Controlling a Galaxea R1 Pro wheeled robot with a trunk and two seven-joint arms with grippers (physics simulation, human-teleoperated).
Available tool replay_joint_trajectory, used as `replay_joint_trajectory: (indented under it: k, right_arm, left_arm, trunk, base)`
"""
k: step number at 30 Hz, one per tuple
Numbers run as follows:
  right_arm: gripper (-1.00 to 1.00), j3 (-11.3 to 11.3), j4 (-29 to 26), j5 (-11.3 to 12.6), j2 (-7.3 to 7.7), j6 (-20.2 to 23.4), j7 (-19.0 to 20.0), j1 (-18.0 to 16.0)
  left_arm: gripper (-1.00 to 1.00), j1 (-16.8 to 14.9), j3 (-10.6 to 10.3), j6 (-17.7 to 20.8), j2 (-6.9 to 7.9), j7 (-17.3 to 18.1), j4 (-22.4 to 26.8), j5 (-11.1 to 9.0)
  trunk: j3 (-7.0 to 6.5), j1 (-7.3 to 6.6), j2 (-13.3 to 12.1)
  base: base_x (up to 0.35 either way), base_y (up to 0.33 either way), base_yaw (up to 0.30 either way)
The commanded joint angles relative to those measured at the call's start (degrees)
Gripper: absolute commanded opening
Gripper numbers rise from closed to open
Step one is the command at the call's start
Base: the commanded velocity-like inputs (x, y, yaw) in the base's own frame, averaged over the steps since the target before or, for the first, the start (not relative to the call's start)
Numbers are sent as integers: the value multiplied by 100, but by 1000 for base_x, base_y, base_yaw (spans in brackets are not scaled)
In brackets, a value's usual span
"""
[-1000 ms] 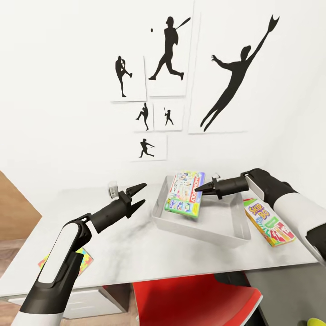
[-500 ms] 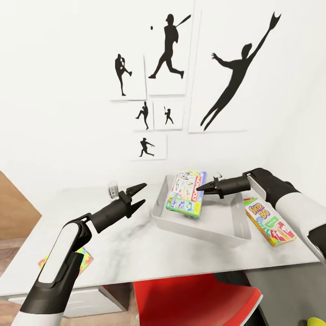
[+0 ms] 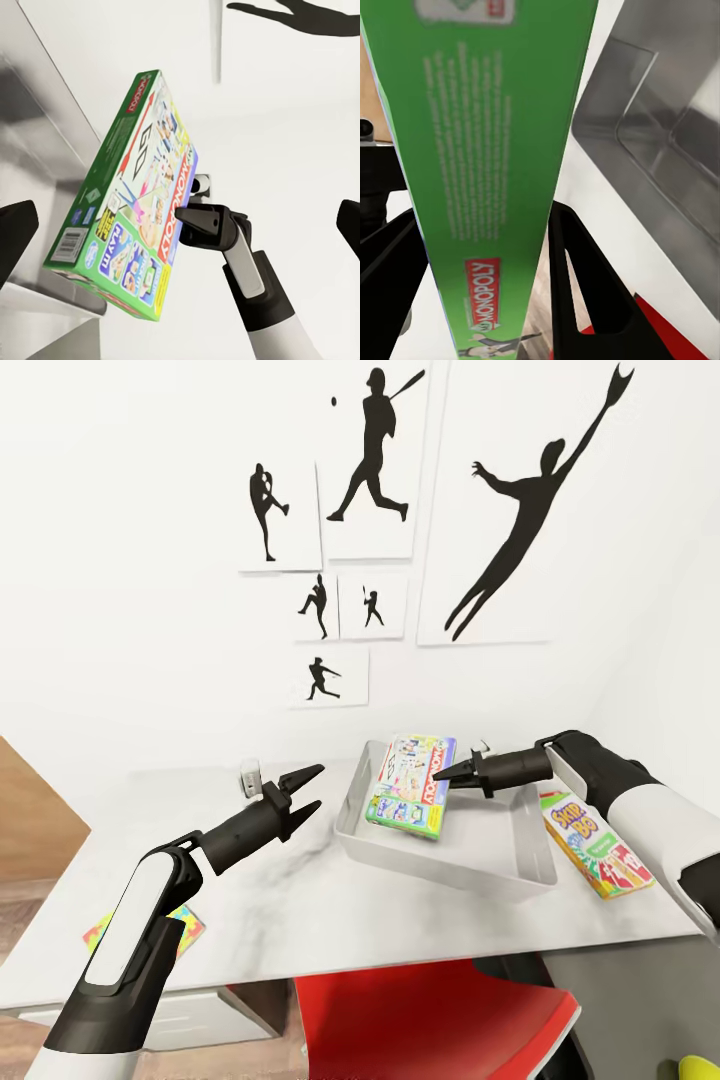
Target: Put all the toys in the child's room - the three board games (two on the bed and one on the table), the two jigsaw puzzles on the table, and the tennis ball on the table - inside the toy box on the table in the child's room.
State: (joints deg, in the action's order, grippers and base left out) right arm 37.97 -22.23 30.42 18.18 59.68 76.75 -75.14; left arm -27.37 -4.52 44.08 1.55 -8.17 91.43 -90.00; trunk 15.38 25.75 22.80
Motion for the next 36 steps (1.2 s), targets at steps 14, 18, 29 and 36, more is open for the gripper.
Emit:
replay_joint_trajectory:
  k: [14,18,29,36]
  right_arm:
    - [-100,27,-1,17,-19,32,25,-9]
    - [-100,27,-1,17,-23,32,25,-10]
    - [-100,27,-1,17,-25,32,24,-14]
    - [-100,27,13,17,-20,32,26,-72]
  left_arm:
    - [100,-5,-2,7,3,-54,6,-62]
    - [100,-5,-1,5,3,-53,6,-62]
    - [100,-5,-3,6,3,-46,6,-62]
    - [100,-5,-3,9,3,-50,6,-62]
  trunk:
    - [140,3,12]
    - [177,3,12]
    - [279,3,12]
    - [341,3,12]
  base:
    - [0,0,0]
    - [0,0,0]
    - [0,0,0]
    - [0,0,0]
